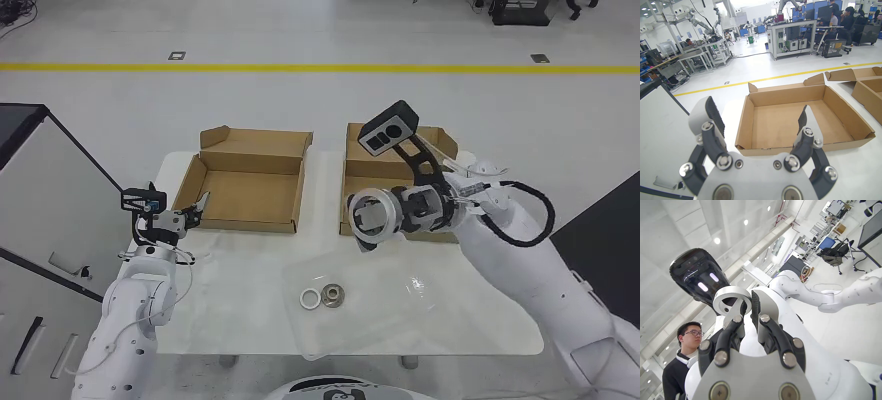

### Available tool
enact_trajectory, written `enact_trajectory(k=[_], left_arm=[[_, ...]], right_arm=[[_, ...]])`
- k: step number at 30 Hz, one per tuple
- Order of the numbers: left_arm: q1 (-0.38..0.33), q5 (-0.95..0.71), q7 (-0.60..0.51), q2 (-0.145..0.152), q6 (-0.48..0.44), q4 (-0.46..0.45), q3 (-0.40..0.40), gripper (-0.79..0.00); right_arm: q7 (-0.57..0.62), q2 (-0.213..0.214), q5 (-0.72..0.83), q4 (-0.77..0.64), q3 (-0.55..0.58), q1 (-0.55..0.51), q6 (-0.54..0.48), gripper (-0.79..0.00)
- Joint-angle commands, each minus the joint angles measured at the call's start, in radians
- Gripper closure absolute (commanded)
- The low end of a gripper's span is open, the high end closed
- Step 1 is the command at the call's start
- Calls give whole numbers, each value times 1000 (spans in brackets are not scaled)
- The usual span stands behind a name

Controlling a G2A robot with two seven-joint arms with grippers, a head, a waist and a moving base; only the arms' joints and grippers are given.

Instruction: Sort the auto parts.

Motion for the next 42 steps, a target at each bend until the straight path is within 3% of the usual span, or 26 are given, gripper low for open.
enact_trajectory(k=[1, 10, 18, 29, 35, 42], left_arm=[[0, 0, 0, 0, 0, 0, 0, -785], [0, 0, 0, 0, 0, 0, 0, -785], [0, 0, 0, 0, 0, 0, 0, -785], [0, 0, 0, 0, 0, 0, 0, -785], [0, 0, 0, 0, 0, 0, 0, -785], [0, 0, 0, 0, 0, 0, 0, -785]], right_arm=[[-15, -3, -15, -8, 1, -4, 5, 0], [-8, -22, -45, -37, 3, -21, -39, 0], [72, -63, 118, -27, -36, -26, -153, 0], [106, -106, 202, 9, -37, -26, -189, 0], [64, -116, 168, 35, -14, -33, -156, 0], [-6, -110, -1, 56, 15, -43, -27, 0]])
